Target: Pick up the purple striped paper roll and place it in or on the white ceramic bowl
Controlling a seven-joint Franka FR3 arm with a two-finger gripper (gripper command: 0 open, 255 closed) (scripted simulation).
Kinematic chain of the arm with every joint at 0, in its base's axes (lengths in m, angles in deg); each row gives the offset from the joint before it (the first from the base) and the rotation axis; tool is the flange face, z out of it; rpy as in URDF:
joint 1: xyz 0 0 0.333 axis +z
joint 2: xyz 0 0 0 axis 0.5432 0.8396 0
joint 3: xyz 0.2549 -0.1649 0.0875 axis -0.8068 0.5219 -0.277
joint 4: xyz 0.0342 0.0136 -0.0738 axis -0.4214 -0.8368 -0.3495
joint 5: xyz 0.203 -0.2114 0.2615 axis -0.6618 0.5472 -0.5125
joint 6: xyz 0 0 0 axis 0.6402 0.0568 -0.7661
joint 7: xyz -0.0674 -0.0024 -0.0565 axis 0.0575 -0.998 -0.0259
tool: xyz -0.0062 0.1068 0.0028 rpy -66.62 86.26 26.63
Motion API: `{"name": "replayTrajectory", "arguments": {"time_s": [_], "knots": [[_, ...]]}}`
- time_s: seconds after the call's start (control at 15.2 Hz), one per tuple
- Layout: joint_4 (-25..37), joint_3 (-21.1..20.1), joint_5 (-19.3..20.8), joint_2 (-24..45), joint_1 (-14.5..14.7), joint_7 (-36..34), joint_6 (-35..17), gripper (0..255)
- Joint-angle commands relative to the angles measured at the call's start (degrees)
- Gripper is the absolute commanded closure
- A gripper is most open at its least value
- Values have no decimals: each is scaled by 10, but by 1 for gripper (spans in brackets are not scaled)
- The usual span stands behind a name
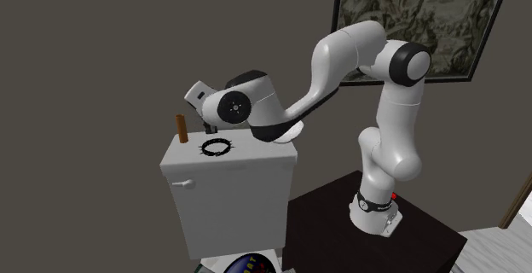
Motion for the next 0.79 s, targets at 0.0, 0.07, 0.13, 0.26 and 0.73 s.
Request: {"name": "replayTrajectory", "arguments": {"time_s": [0.0, 0.07, 0.13, 0.26, 0.73], "knots": [[11, 0, -5, -4, 0, 15, 4, 255], [16, 0, -7, -5, 0, 21, 5, 255], [20, 0, -9, -7, 0, 27, 7, 255], [-5, 2, -11, -30, -2, 26, 2, 255], [-177, 23, -15, -190, -9, 23, -36, 255]]}}
